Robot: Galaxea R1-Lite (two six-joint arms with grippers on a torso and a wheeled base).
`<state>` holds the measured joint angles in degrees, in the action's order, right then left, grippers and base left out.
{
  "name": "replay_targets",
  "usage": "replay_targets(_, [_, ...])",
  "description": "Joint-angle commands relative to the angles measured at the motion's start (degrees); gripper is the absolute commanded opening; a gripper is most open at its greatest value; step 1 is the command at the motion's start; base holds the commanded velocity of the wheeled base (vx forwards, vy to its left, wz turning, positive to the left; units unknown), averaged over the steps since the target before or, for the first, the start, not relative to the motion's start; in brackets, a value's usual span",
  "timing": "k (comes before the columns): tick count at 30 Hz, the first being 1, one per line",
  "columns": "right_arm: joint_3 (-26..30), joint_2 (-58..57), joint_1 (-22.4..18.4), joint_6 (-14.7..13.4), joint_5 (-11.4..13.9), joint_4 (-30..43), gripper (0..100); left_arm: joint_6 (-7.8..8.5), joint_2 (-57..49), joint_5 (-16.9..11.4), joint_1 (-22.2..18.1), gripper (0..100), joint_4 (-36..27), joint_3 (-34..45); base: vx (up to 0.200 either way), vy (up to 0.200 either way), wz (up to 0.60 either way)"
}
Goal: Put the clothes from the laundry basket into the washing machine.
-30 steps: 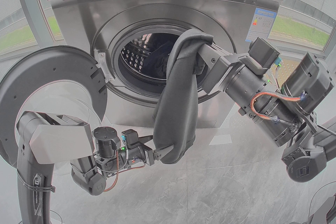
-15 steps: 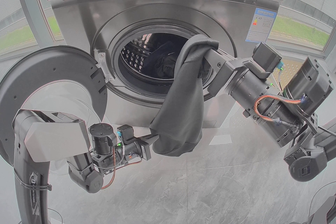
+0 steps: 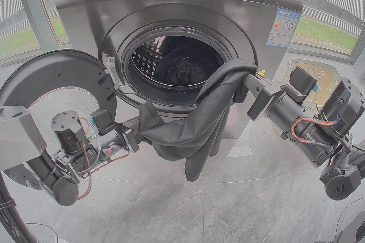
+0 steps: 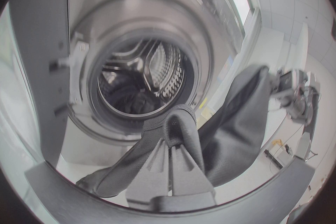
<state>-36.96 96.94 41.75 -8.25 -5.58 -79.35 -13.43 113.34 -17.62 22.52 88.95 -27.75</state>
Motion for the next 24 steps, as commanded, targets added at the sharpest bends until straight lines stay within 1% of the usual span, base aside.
replay_targets(1, [3.21,-0.7,-3.96,-0.54,-0.22,-1.07,0,-1.6,-14.81,1.36,-0.63,0,0.25,3.05,0.0,0.0,0.0])
replay_targets(3, [3.3,-0.7,-6.42,-0.54,-0.22,-0.98,0,-1.68,-17.54,2.06,-0.63,0,0.17,2.78,0.0,0.0,0.0])
replay_targets(4, [3.3,-0.7,-6.42,-0.54,-0.22,-0.98,0,-1.68,-17.54,2.06,-0.63,0,0.17,2.78,0.0,0.0,0.0])
replay_targets(5, [3.83,-0.52,-8.44,-0.54,-0.22,-0.9,0,-1.77,-19.64,2.32,-0.37,0,0.08,2.35,0.0,0.0,0.0])
replay_targets(6, [4.79,-0.52,-9.58,-0.54,-0.13,-0.98,0,-1.86,-20.52,2.41,-0.28,0,-0.01,1.99,0.0,0.0,0.0])
replay_targets(8, [5.85,-0.52,-10.64,-0.54,-0.13,-0.98,0,-1.86,-21.23,2.5,-0.19,0,-0.01,1.64,0.0,0.0,0.0])
replay_targets(9, [5.94,-0.61,-10.64,-0.54,-0.13,-0.98,0,-1.86,-21.23,2.5,-0.19,0,-0.01,1.64,0.0,0.0,0.0])
replay_targets(15, [11.47,-0.88,-9.32,-0.18,-0.04,-0.37,0,-1.86,-21.49,2.5,-0.19,0,-0.01,1.64,0.0,0.0,0.0])
replay_targets(16, [13.23,-0.79,-8.53,-0.1,0.22,-0.37,0,-1.95,-21.58,2.41,-0.19,0,0.08,1.55,0.0,0.0,0.0])
replay_targets(18, [14.9,-0.7,-7.65,-0.01,0.4,-0.37,0,-1.95,-21.49,2.5,-0.28,0,0.08,1.38,0.0,0.0,0.0])
replay_targets(21, [15.69,-0.61,-6.07,-0.01,0.31,-0.37,0,-2.03,-21.4,2.59,-0.19,0,-0.01,0.76,0.0,0.0,0.0])
replay_targets(24, [16.4,-0.61,-5.45,-0.01,0.22,-0.46,0,-2.12,-21.4,2.67,0.07,0,-0.01,0.41,0.0,0.0,0.0])
